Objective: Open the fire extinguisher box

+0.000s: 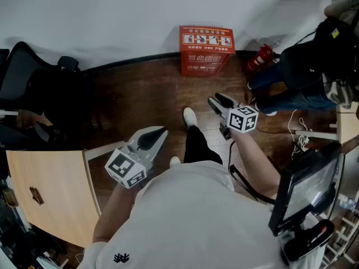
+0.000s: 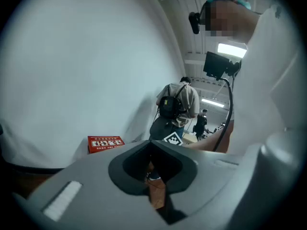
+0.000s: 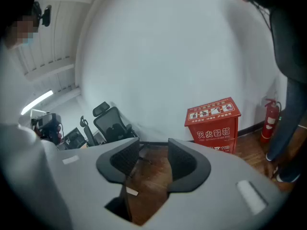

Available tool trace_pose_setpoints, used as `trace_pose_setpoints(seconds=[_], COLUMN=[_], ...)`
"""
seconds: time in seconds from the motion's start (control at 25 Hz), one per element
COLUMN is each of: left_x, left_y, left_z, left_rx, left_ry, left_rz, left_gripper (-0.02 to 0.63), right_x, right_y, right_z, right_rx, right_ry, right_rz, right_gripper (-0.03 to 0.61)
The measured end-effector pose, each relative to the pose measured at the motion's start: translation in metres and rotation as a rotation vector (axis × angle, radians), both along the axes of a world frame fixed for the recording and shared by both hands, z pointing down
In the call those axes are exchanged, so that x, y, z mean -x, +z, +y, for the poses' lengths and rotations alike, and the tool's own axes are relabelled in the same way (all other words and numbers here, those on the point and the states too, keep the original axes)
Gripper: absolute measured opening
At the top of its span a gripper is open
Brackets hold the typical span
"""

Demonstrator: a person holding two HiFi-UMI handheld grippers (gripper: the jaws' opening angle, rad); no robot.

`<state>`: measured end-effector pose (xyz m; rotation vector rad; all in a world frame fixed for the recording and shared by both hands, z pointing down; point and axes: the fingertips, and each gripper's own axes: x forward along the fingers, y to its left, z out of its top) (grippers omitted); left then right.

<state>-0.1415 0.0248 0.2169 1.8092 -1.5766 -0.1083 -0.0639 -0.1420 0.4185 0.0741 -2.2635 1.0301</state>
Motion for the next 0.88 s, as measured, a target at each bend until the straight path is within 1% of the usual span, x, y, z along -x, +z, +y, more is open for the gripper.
trace_pose_setpoints(seconds=[0.12,0.2,0.28,0.36,0.44,0.48,0.56,0.6,0.64,0.72,0.8,0.88], left_x=[0.027,0.041,0.051,0.058,0.059,0.062,0.067,0.061,0.052,0.04,0.044,0.053], left_y=[0.023,0.035,0.045,0.063,0.093,0.115,0.169,0.192,0.208,0.22,0.223,0.23], left_z=[-0.06,-0.097,-0.125,-0.143,-0.149,-0.152,-0.156,-0.154,-0.151,-0.153,-0.159,-0.162], left_rx=[0.003,-0.001,0.005,0.019,0.018,-0.002,-0.074,-0.1,-0.116,-0.124,-0.11,-0.093], left_ry=[0.02,0.026,0.034,0.051,0.066,0.071,0.076,0.077,0.079,0.073,0.054,0.043], left_rz=[-0.005,-0.002,-0.013,-0.035,-0.042,-0.057,-0.123,-0.145,-0.154,-0.141,-0.12,-0.115], left_gripper=[0.0,0.0,0.0,0.0,0.0,0.0,0.0,0.0,0.0,0.0,0.0,0.0], right_x=[0.042,0.065,0.08,0.089,0.091,0.1,0.129,0.134,0.131,0.123,0.124,0.13], right_y=[0.049,0.077,0.104,0.139,0.182,0.207,0.261,0.285,0.303,0.328,0.345,0.357], right_z=[-0.06,-0.093,-0.118,-0.136,-0.146,-0.156,-0.188,-0.197,-0.201,-0.209,-0.22,-0.233], right_rx=[0.031,0.071,0.126,0.179,0.237,0.252,0.24,0.238,0.243,0.261,0.287,0.32], right_ry=[-0.002,0.004,0.034,0.091,0.181,0.23,0.311,0.341,0.369,0.425,0.482,0.523], right_rz=[0.003,-0.004,-0.006,-0.001,-0.007,-0.036,-0.141,-0.18,-0.197,-0.185,-0.16,-0.162], right_gripper=[0.172,0.184,0.187,0.186,0.186,0.186,0.195,0.199,0.202,0.206,0.213,0.215])
